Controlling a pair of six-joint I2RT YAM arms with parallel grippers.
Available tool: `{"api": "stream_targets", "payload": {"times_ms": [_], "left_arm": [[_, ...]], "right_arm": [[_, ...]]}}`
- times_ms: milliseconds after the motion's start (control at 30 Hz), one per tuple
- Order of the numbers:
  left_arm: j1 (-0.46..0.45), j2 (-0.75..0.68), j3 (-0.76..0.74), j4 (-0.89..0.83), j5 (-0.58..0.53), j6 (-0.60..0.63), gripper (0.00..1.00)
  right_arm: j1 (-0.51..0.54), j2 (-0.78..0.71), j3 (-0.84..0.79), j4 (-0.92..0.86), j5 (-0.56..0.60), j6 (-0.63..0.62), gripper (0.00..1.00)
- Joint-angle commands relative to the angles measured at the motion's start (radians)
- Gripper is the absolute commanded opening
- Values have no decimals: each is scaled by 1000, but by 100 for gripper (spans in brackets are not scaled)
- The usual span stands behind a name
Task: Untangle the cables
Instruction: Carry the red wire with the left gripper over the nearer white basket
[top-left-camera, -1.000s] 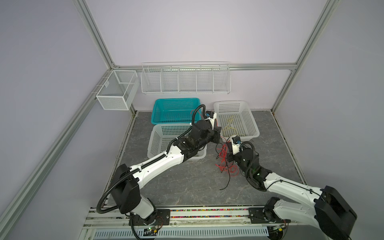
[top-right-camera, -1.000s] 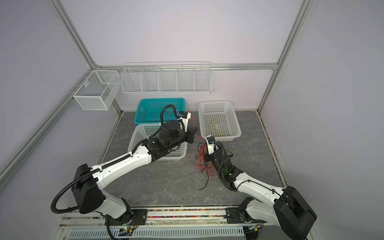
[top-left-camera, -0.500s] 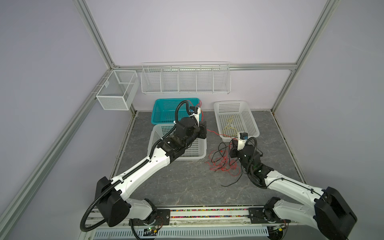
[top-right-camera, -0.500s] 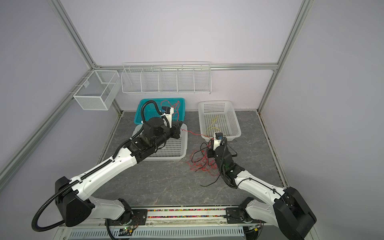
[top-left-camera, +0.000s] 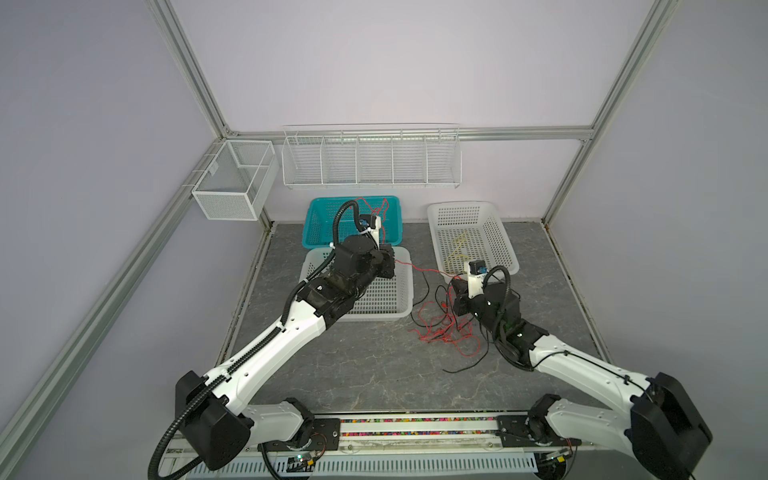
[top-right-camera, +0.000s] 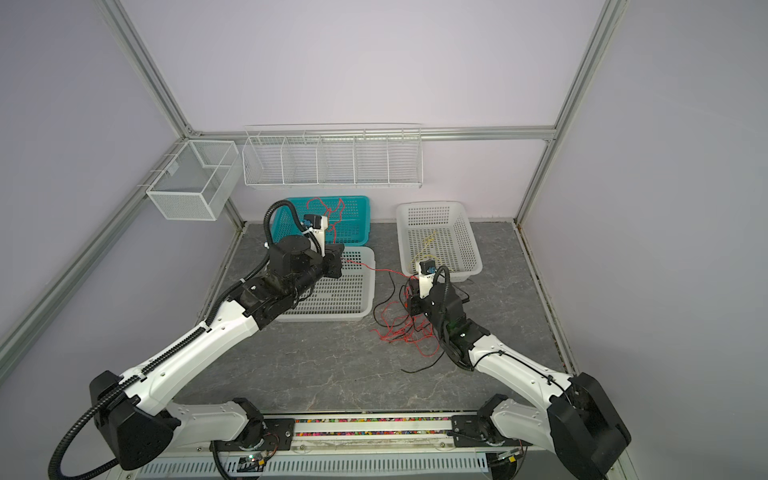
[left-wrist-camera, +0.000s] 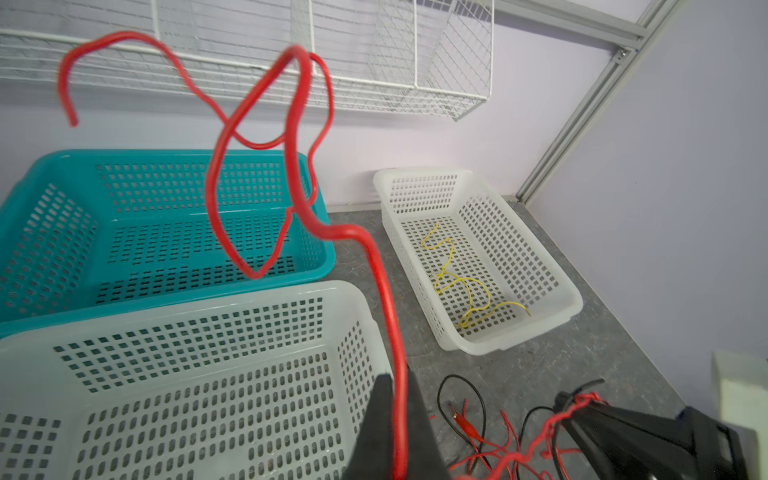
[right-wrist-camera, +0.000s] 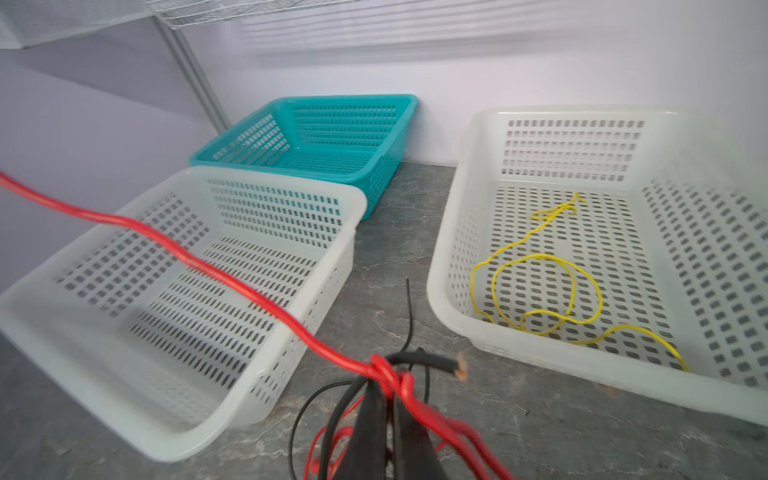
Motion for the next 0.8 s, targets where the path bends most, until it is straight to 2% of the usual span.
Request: {"api": "stream_targets", "payload": {"times_ms": [0,167,433,767], "left_arm": [[78,-79,7,33,-216,35,0],[78,-64,-35,73,-111,17,0],[78,-68,-56,106,-49,18,0],[78,-73,-53,-5,-159,62,0]], "right_arm": [[-79,-16,25,-275,-23,-53,8],[-82,-8,116,-330,-124,-83,15],[-81,59,192,-335,-175,-69,22],[-81,111,180,-321,-181,-66,40]]}}
